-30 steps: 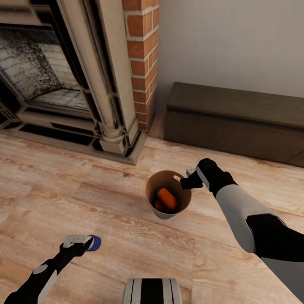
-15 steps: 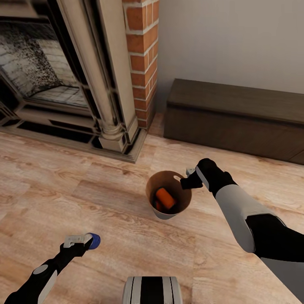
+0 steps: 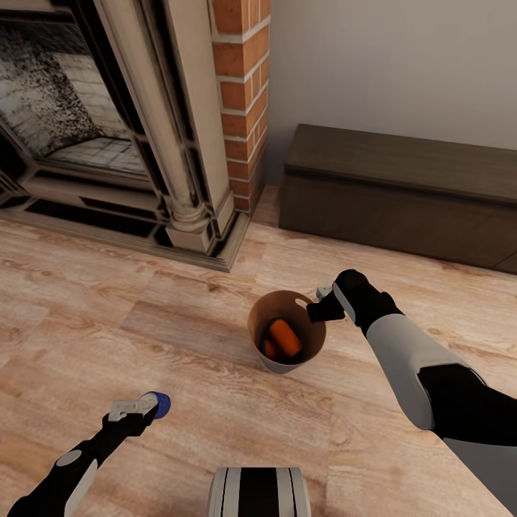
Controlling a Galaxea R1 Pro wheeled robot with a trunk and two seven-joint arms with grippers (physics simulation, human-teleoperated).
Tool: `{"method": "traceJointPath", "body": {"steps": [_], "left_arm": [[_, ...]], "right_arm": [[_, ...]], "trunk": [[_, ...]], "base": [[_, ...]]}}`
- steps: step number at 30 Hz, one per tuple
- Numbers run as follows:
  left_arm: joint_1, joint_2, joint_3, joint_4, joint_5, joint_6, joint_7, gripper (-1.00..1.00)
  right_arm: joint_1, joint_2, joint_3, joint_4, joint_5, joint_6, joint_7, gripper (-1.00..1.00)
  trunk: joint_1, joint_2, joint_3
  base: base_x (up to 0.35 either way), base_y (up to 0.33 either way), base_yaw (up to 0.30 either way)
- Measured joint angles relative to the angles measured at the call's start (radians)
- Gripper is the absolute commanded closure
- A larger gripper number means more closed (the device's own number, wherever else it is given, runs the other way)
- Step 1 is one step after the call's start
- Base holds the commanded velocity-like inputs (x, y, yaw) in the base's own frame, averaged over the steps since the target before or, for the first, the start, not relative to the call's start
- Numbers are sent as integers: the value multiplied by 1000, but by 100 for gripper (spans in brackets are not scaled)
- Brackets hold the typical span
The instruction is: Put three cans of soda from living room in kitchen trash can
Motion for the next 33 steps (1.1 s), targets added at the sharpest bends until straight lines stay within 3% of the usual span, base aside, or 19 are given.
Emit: {"method": "traceJointPath", "body": {"steps": [16, 20, 26, 33], "left_arm": [[0, -1, 0, -1, 0, 2, 4, -100], [0, 0, 0, -3, 3, 0, 1, -100], [0, 0, 0, -3, 3, 0, 0, -100], [0, 0, 1, 0, 2, 1, 5, -100]], "right_arm": [[0, 1, 4, 0, -2, 0, 0, 100], [0, 1, 5, 0, 13, -1, -1, 100], [0, 1, 4, 0, -2, 0, -1, 100], [1, 0, 6, 0, 7, -1, -2, 100]], "trunk": [[0, 0, 0], [0, 0, 0], [0, 0, 0], [3, -2, -27]], "base": [[33, -25, 0], [44, -35, 0], [7, -6, 0], [0, 0, 0]]}}
